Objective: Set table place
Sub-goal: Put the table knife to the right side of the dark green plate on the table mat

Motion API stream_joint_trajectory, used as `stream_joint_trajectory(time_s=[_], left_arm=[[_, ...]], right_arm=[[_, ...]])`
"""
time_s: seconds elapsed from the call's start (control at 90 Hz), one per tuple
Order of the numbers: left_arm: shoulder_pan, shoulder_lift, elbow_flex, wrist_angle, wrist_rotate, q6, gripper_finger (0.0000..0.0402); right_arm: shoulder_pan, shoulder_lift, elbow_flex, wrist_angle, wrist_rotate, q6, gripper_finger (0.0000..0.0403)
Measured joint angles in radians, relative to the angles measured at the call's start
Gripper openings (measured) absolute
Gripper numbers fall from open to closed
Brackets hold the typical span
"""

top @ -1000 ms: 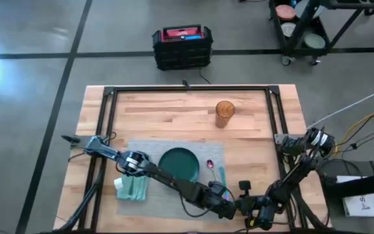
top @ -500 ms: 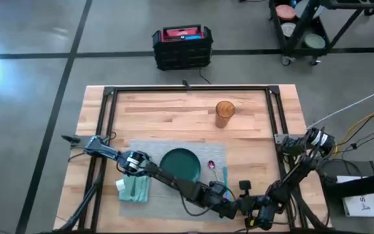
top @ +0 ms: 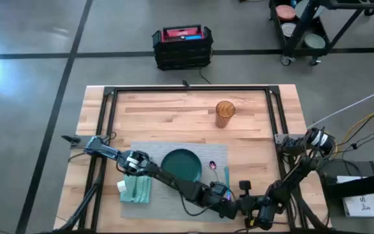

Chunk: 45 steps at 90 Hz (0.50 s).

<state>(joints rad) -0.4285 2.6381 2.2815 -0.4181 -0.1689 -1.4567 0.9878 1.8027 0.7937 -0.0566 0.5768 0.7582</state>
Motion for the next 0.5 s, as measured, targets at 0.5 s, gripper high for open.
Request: stream_joint_trajectory(time_s=[0.5], left_arm=[[0.000,0.002,-0.001,0.035,-0.018,0.010,0.0076]], right_arm=[[0.000,0.000,-0.005,0.011,0.003,-0.011,0.0000]])
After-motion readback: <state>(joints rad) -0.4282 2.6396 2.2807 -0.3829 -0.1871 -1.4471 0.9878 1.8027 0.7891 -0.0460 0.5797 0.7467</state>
